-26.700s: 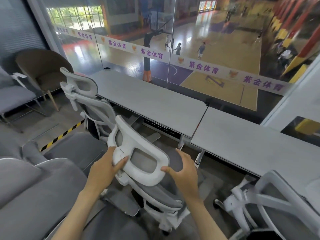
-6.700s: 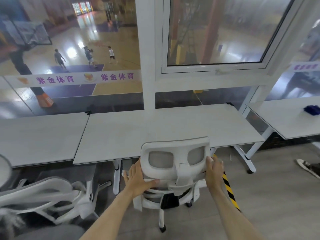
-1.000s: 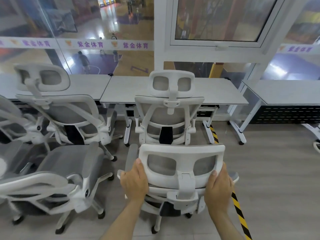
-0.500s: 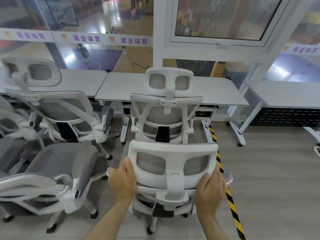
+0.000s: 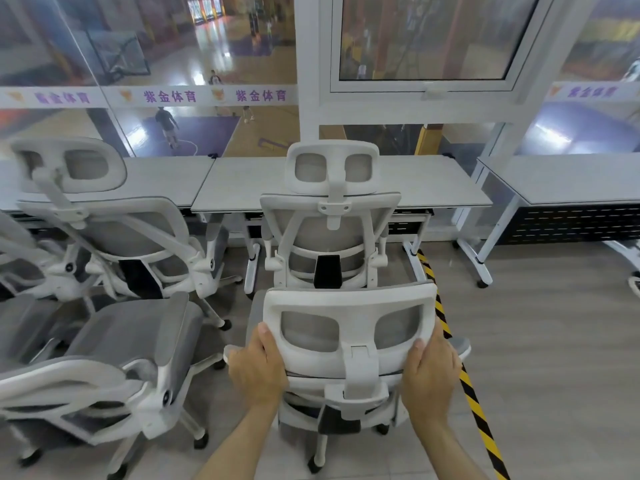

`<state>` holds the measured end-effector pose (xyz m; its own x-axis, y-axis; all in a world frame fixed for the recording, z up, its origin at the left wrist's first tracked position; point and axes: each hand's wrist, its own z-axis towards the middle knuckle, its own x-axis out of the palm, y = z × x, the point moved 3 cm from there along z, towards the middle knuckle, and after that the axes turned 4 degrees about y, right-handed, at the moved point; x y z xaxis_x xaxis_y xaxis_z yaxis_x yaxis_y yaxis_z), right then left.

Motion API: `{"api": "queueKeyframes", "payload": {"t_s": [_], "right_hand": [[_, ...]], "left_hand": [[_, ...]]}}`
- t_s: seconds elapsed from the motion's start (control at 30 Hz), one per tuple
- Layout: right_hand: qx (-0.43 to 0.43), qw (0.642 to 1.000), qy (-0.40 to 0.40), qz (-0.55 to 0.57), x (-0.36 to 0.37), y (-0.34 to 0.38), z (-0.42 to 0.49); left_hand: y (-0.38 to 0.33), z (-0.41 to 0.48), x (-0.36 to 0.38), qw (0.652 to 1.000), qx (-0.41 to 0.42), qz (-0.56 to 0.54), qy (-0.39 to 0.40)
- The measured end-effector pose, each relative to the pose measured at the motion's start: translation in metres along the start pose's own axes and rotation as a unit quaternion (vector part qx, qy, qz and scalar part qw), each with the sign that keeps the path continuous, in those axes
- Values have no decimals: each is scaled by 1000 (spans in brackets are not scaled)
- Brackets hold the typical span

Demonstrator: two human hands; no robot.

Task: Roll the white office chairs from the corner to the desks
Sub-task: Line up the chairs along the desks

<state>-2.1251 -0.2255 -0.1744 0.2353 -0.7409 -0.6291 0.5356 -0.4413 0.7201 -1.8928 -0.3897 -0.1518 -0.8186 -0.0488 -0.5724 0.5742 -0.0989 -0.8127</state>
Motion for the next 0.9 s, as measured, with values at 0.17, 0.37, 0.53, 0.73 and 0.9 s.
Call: {"api": "queueKeyframes", "payload": {"t_s": [0.17, 0.37, 0.53, 0.73, 0.9], "right_hand": [[-23, 990, 137, -10, -24, -8, 2], [30, 985, 165, -51, -57, 8, -34], [47, 987, 138, -75, -61, 32, -58], [53, 983, 169, -45, -54, 71, -98], [41, 975, 210, -62, -46, 91, -147]], "left_hand": [[-8, -9, -17, 998, 9, 12, 67], [-1, -11, -55, 974, 13, -65, 218], [23, -11, -80, 960, 112, -28, 256], [59, -12, -105, 954, 162, 30, 251], [66, -28, -118, 942, 202, 17, 266]]}}
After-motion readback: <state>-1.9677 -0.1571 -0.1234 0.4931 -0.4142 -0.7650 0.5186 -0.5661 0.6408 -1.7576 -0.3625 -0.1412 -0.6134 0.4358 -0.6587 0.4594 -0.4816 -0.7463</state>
